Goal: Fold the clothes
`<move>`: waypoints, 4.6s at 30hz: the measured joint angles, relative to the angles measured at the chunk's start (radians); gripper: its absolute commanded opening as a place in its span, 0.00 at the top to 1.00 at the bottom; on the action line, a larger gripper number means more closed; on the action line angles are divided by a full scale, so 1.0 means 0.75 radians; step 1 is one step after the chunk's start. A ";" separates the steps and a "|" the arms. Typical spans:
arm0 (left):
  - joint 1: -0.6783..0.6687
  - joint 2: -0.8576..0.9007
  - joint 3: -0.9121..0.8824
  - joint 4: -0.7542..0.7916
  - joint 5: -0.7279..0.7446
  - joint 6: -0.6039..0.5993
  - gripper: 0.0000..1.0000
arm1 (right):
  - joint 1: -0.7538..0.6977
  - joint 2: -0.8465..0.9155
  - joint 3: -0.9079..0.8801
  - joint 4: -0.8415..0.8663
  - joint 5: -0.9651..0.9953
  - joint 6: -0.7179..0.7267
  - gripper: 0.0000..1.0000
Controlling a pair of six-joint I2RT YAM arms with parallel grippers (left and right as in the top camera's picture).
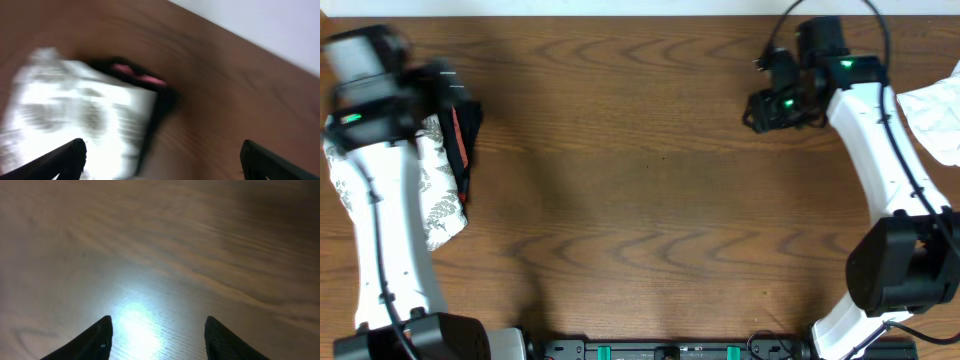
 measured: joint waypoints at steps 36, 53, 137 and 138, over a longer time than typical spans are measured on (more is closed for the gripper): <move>-0.337 0.068 -0.029 -0.164 0.024 -0.246 0.02 | -0.312 -0.284 -0.201 -0.021 0.108 0.090 0.01; -0.267 0.070 -0.029 -0.122 0.039 -0.252 0.02 | -0.077 -0.284 -0.201 0.107 0.086 0.005 0.01; -0.267 0.070 -0.029 -0.124 0.044 -0.255 0.02 | -0.143 -2.163 -2.171 1.610 0.273 -0.186 0.01; -0.267 0.070 -0.029 -0.123 0.044 -0.256 0.02 | -0.143 -2.183 -2.173 1.537 0.273 -0.186 0.01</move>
